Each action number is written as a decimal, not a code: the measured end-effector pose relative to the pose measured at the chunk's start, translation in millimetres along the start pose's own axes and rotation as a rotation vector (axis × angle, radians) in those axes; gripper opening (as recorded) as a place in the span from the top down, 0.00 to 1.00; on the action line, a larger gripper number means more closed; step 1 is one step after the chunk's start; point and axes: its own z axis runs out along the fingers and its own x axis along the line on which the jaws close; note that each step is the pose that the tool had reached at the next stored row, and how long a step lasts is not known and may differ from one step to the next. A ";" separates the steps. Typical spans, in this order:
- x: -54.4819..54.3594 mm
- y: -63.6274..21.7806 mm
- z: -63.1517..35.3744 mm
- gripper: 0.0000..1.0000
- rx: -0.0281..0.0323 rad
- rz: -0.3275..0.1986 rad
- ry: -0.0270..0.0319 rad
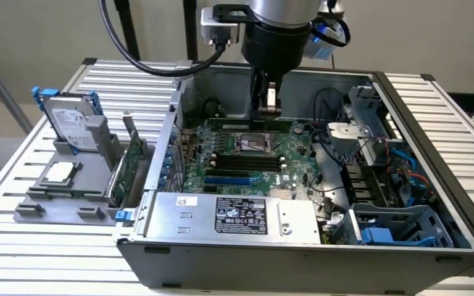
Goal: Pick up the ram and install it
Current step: 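Insert the ram into the slot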
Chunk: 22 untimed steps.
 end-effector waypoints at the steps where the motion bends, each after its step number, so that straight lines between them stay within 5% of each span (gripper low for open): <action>1: -1.1 -0.8 2.0 1.00 0.0000 0.002 -0.0001; 10: -6.0 -6.3 17.8 1.00 0.0026 0.041 -0.0020; 22: -13.0 -6.9 19.6 1.00 0.0027 0.045 0.0003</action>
